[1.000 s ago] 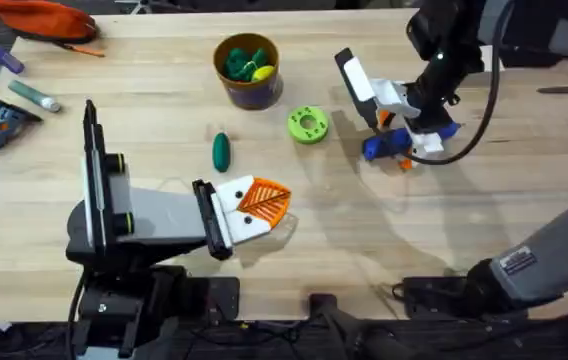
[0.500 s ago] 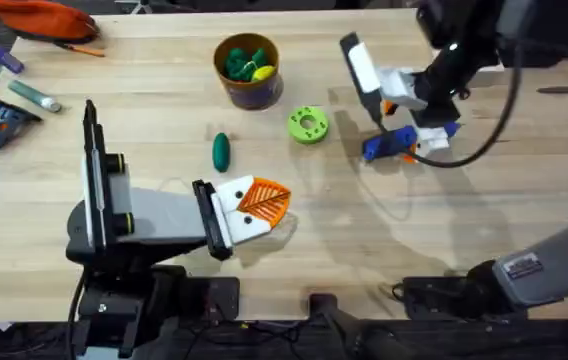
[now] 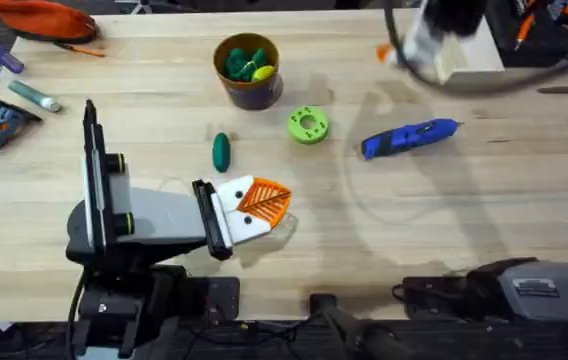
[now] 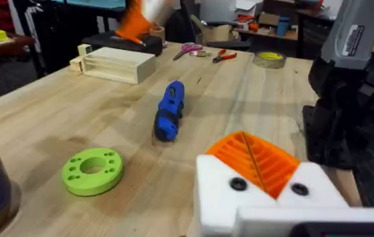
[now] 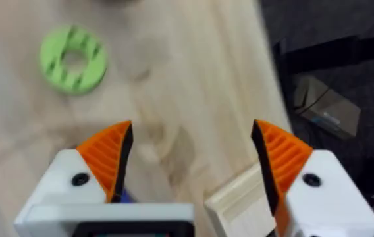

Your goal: Pick up the gripper from the table and insert it into the empty holder that is missing its gripper. Then pick up a screw, insert it into the mounting hole, and use the screwdriver to tighten it. Finally, clean up the table by picking up the vegetable and placing it into the bucket.

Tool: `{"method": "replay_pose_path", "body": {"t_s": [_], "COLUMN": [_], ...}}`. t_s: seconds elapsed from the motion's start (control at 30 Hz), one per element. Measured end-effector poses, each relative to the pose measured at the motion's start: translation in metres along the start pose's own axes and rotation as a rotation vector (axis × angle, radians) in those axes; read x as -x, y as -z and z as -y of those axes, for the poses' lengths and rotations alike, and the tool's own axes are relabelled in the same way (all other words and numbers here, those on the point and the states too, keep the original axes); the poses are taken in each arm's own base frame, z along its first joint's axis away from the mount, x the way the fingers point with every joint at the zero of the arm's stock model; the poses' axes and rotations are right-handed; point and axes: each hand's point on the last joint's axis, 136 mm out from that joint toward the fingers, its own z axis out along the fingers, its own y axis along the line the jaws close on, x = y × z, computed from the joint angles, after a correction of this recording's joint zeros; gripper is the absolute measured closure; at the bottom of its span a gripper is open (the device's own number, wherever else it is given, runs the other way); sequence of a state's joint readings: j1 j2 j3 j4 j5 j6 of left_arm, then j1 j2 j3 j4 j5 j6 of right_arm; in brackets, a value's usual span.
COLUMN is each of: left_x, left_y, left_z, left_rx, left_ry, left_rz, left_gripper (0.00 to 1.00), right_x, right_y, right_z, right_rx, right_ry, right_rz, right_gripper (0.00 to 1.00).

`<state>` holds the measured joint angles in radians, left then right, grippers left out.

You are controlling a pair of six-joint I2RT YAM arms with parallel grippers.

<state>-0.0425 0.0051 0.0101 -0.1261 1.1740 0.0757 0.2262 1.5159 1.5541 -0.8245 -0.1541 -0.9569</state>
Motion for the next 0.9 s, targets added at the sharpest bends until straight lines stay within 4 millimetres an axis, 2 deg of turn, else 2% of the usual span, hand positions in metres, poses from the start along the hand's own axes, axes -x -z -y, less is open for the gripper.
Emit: {"method": "replay_pose_path", "body": {"t_s": [0.13,0.2,0.27,0.47,0.63,0.77,0.9], "left_x": [0.0,0.0,0.0,0.0,0.0,0.0,0.0], "left_y": [0.0,0.0,0.0,0.0,0.0,0.0,0.0], "left_z": [0.0,0.0,0.0,0.0,0.0,0.0,0.0], "left_rx": [0.0,0.0,0.0,0.0,0.0,0.0,0.0], "left_ry": [0.0,0.0,0.0,0.001,0.001,0.0,0.001], "left_rz": [0.0,0.0,0.0,0.0,0.0,0.0,0.0], "left_gripper": [0.985,0.985,0.985,0.985,0.985,0.985,0.985], "right_x": [0.039,0.048,0.05,0.038,0.037,0.027,0.011], "right_y": [0.02,0.025,0.026,0.031,0.068,0.104,0.122], "right_z": [0.038,0.048,0.05,0.031,0.02,0.009,-0.007], "right_rx": [-0.131,-0.157,-0.152,-0.079,-0.089,-0.132,-0.164], "right_ry": [-0.22,-0.343,-0.469,-0.762,-0.834,-0.859,-0.871], "right_rz": [0.145,0.196,0.215,0.166,0.188,0.181,0.155], "right_gripper": [0.008,0.008,0.008,0.008,0.008,0.008,0.008]}}
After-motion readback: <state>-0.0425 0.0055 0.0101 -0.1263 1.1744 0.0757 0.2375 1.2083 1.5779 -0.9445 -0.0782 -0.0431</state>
